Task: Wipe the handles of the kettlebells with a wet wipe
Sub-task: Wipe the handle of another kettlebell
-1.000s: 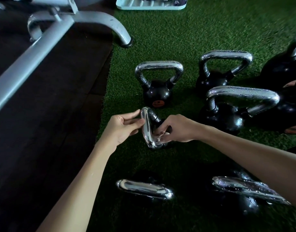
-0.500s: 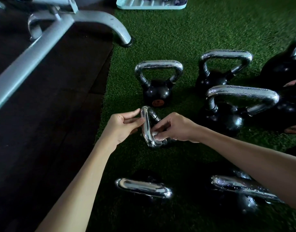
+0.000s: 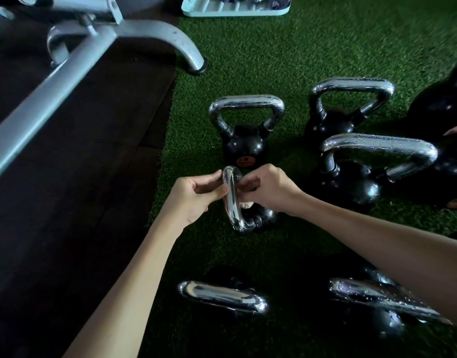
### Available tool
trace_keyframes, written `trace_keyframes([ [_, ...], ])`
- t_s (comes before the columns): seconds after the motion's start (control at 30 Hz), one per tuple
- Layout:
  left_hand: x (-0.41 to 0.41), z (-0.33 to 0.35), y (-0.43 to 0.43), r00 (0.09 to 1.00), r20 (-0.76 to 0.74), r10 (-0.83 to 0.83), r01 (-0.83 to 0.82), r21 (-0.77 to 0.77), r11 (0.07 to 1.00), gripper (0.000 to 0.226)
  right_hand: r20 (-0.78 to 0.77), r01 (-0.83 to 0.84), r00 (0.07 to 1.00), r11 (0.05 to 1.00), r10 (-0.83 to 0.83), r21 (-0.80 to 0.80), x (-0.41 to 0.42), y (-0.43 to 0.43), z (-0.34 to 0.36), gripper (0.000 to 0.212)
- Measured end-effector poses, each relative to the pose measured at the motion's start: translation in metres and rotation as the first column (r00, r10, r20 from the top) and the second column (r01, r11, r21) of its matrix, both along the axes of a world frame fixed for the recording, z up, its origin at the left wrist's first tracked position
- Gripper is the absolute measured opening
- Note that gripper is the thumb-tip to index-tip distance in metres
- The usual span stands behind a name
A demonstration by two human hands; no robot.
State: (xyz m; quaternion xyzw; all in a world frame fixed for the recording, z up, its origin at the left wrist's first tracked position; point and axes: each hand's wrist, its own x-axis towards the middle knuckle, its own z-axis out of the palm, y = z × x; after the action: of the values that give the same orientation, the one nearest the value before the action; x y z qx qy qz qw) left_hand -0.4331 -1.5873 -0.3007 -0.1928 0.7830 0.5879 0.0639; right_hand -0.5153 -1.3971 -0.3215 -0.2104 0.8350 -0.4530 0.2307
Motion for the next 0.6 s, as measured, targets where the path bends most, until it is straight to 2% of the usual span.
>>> trace_keyframes([
  [0.07, 0.000, 0.001, -0.001, 1.000, -0.001, -0.008, 0.008, -0.036, 0.999, 0.047, -0.014, -0.021, 1.000, 1.000, 0.021, 0.023, 0.003, 0.002, 0.000, 0.020],
  [0.2, 0.000, 0.001, -0.002, 1.000, -0.007, -0.018, 0.017, -0.034, 0.999, 0.047, -0.194, 0.130, 0.972, 0.991, -0.135, -0.041, -0.004, -0.005, -0.002, 0.016],
  [0.33, -0.001, 0.001, -0.002, 0.999, -0.017, -0.050, 0.049, -0.076, 0.996, 0.047, -0.330, 0.203, 0.921, 0.978, -0.208, -0.050, -0.004, -0.014, -0.011, 0.012],
  [0.43, -0.001, 0.003, -0.003, 0.998, 0.013, -0.068, 0.069, -0.114, 0.991, 0.049, -0.290, 0.257, 0.927, 0.966, -0.237, 0.032, 0.002, -0.009, -0.020, 0.011],
  [0.53, -0.003, 0.010, 0.004, 0.999, 0.033, -0.038, 0.042, -0.131, 0.990, 0.051, -0.262, 0.232, 0.943, 0.970, -0.206, 0.073, -0.002, -0.005, -0.021, 0.011],
  [0.6, -0.006, 0.018, 0.013, 0.995, 0.074, -0.061, 0.076, -0.223, 0.972, 0.066, -0.230, 0.209, 0.955, 0.975, -0.187, 0.076, -0.007, 0.002, -0.016, 0.014],
])
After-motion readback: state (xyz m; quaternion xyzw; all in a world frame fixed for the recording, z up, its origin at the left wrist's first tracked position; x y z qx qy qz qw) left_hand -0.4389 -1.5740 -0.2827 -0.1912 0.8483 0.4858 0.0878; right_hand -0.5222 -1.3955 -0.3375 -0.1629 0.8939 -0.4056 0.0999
